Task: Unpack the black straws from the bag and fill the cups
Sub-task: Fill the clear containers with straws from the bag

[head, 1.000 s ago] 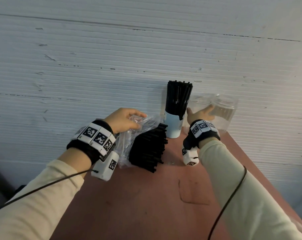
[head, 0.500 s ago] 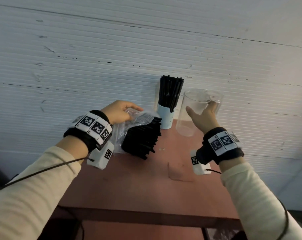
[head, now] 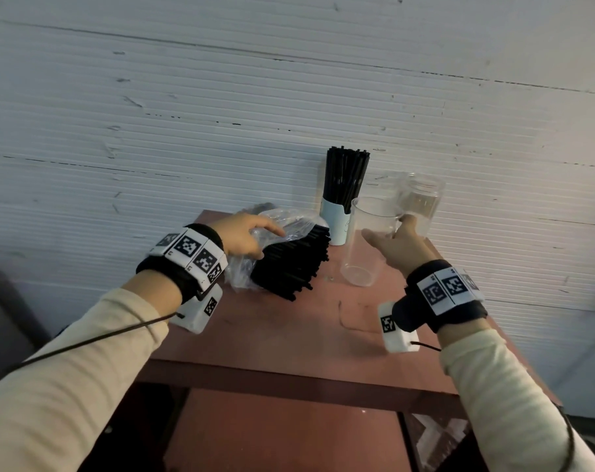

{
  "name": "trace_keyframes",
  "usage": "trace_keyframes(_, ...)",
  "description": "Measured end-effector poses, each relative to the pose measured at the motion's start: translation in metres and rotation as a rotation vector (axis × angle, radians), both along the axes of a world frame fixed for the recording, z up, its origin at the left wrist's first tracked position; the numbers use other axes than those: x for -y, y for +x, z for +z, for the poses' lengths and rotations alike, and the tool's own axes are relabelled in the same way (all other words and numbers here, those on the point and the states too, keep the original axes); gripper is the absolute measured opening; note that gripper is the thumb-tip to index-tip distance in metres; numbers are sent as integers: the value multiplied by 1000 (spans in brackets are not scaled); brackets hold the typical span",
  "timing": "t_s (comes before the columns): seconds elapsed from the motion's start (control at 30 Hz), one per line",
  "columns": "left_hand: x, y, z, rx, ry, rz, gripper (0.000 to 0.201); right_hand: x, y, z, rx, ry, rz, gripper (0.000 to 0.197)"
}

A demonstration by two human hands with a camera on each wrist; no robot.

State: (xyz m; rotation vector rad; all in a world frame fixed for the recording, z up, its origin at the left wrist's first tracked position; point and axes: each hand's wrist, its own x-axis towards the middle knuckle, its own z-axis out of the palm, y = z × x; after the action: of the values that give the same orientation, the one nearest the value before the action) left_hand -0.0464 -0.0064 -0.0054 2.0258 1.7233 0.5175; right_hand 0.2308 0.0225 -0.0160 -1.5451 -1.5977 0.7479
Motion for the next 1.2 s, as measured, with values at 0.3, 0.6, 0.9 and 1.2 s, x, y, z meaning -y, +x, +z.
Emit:
trace_keyframes(0.3,-9,-22,-11,23,99,116,55,17,-30,13,220,701,-23,57)
trace_keyframes(0.6,-21,-37,-7,340,300,242,42,3,-132,5,668,333,554,32)
trace_keyframes(0.9,-33,-44,0,405,331,200,44,-32,-166,-7,874,176,546,48)
trace_keyframes(1.2,-38,-51,-7,387,353,187,39,-38,-159,-10,856,252,604,37)
